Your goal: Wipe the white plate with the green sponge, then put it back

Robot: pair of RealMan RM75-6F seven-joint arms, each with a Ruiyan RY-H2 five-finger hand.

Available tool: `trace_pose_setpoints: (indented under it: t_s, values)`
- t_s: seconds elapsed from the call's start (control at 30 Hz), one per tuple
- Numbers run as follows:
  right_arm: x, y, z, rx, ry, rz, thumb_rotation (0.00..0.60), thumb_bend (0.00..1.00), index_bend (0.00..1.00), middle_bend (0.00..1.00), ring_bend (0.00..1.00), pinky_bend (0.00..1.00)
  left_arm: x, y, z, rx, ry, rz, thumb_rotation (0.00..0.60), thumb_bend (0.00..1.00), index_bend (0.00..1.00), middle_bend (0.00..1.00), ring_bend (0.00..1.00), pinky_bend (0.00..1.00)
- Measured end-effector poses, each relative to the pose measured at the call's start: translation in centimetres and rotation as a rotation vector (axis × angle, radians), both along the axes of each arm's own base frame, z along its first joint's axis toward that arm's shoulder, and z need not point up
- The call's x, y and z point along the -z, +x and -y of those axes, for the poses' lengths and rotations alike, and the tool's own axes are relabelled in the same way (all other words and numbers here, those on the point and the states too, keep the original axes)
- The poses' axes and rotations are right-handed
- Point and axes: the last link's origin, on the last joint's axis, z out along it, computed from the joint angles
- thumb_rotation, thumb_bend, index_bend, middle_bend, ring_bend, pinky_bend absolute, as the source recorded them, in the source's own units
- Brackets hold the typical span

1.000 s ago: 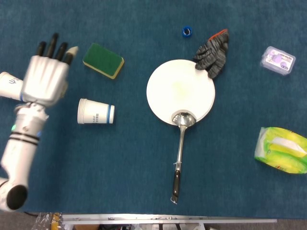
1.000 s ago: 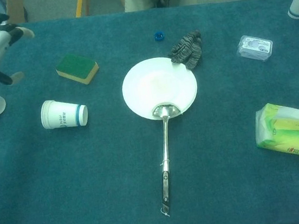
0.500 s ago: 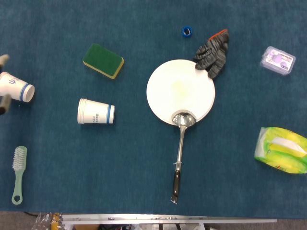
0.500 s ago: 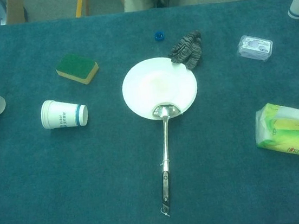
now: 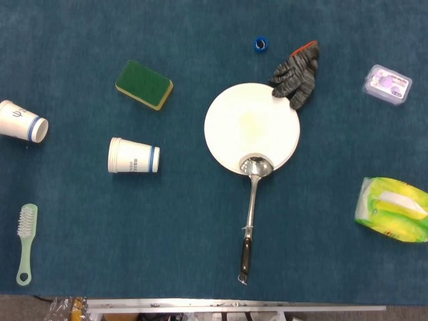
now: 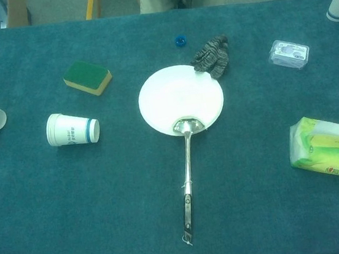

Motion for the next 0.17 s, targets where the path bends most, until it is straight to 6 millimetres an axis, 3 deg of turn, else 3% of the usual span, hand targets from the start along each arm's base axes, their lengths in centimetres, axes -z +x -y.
trace_pose_setpoints:
  t_s: [0.17]
  values:
    - [0.07, 0.04, -0.11, 0.0, 0.003, 0.002, 0.6, 0.32, 0.17, 0.24, 0.12, 0.26, 0.01, -0.26, 0.22, -0.002, 0.006, 0.009, 0.6, 0.25, 0.19, 0.19, 0.03, 0.17]
